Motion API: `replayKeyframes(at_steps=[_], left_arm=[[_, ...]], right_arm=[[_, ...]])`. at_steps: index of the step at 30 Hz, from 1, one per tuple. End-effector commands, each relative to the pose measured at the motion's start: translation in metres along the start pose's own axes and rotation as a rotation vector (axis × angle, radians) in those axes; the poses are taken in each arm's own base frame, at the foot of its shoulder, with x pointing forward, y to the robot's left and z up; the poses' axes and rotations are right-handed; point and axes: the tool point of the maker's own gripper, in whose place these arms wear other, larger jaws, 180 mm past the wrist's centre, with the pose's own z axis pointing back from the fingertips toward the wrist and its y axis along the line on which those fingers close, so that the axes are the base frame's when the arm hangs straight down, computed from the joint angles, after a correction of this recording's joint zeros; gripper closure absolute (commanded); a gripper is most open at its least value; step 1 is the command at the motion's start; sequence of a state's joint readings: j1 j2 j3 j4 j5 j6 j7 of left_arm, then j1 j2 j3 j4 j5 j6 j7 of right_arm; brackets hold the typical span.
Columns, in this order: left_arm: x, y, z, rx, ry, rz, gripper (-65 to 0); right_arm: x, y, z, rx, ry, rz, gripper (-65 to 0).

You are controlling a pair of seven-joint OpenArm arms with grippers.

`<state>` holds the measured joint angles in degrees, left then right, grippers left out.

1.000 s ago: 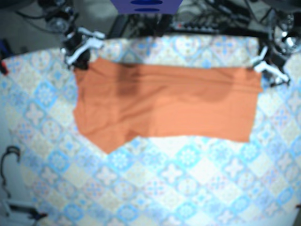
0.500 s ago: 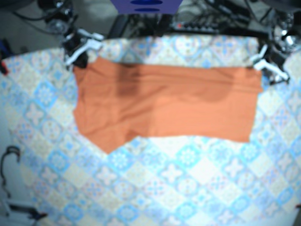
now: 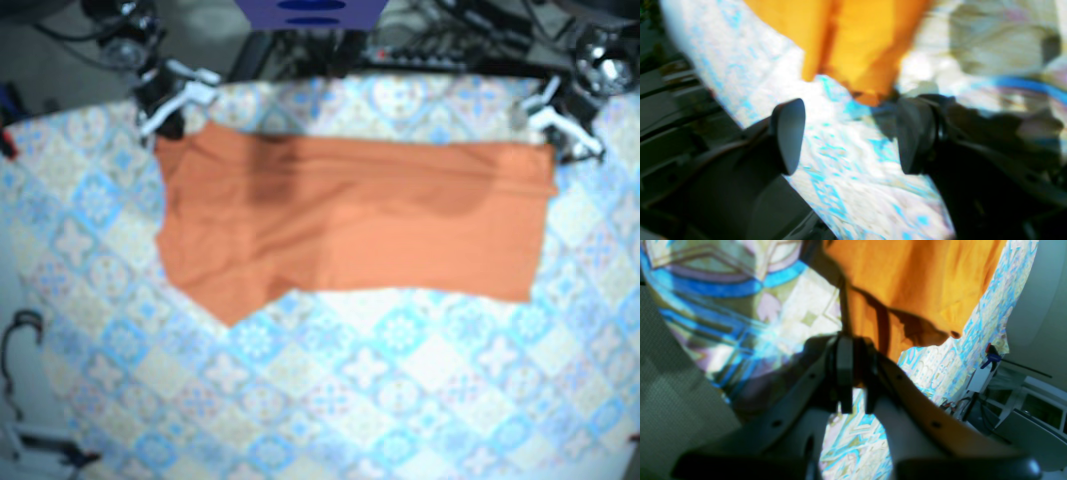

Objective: Fold the T-shirt properly

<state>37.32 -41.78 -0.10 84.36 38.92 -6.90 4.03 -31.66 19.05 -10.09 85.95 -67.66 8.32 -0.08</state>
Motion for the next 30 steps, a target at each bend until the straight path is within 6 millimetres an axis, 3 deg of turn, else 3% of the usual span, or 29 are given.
replayKeyframes(at_steps=[1, 10, 17, 30], left_arm=[[-0.002, 0.008, 0.003, 0.020, -0.003, -0.022, -42.0], [-0.003, -0.006, 0.002, -0.014, -0.001, -0.023, -41.9], [0.018, 0.000, -0.011, -0.006, -0.047, -0.035, -41.9], [0.027, -0.001, -0.022, -0.019, -0.034, -0.058, -41.7]], right_arm=[[0.000, 0.001, 0.002, 0.008, -0.007, 0.005, -5.5], [0.001, 0.001, 0.002, 0.007, -0.009, 0.006, -5.5], [0.002, -0.001, 0.002, 0.003, -0.011, 0.008, -5.5], [0.002, -0.001, 0.002, 0.001, -0.011, 0.008, -5.5]])
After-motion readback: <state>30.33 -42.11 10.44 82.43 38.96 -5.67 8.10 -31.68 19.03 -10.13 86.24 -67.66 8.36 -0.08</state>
